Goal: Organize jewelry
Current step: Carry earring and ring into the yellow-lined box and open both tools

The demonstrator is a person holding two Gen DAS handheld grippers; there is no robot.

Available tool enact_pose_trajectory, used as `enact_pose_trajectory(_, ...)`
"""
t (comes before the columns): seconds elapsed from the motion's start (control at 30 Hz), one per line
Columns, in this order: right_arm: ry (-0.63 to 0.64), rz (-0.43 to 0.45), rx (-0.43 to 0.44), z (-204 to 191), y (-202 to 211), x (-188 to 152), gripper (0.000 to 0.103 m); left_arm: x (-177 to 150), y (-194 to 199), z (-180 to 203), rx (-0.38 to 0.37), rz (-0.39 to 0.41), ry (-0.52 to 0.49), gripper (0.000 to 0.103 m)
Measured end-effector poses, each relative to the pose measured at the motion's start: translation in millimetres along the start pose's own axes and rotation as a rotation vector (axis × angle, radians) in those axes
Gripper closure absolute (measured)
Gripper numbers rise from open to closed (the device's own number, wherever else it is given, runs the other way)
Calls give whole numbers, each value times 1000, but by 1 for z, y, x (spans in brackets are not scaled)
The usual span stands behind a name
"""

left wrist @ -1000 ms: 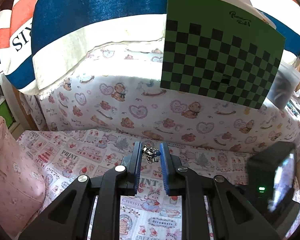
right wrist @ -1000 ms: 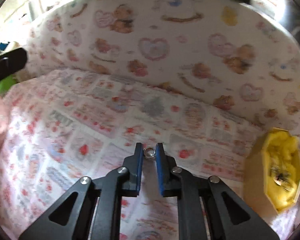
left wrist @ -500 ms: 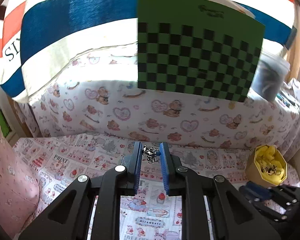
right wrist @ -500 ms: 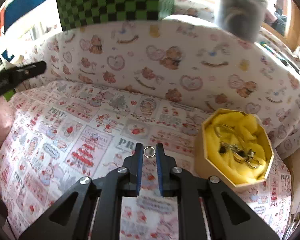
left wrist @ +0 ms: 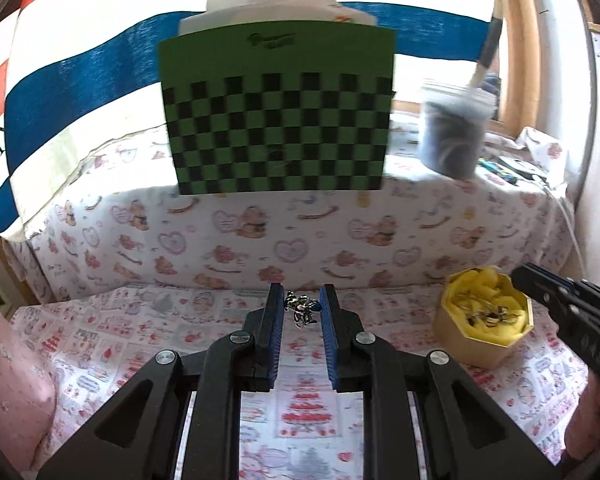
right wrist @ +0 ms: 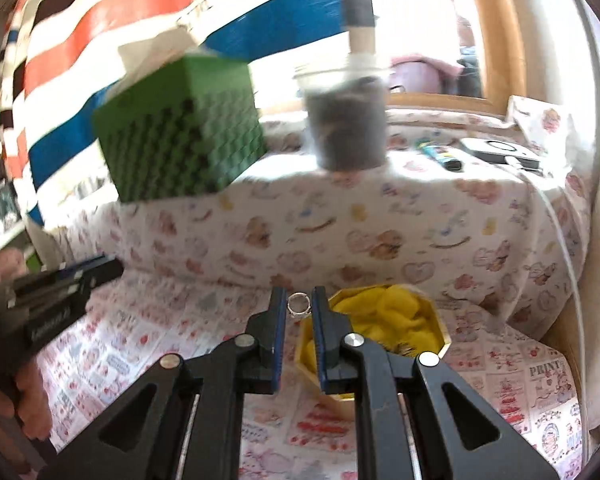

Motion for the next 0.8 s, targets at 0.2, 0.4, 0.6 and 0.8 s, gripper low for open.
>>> enact_pose_trajectory(0.2,-120,-25,69,33,-1,-1,91,-6,3,46,-38,4,-103,86)
enact_pose_trajectory(0.4,-237,-40,102,66,-7,-3,91,-6,-19,88,-199,-126,-35,86)
enact_pose_trajectory(0.6,-311,-52,87,88,-7,-7,91,-12,-42,139,-301,-255,-53,86)
enact_pose_trajectory(0.8,-352,-48,87,105,-7,-9,91,-18,-53,168,-305,-317,-109,86)
Point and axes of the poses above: each gripper's, at about its wrist camera, not at the fingertips, and y roughly against the way its jaws point, z to its right, x to its top, the point moved 4 cm from there along -y, roughly the way its jaws point, and after that the axes turned 5 degrees about x, right-handed, at the moved point
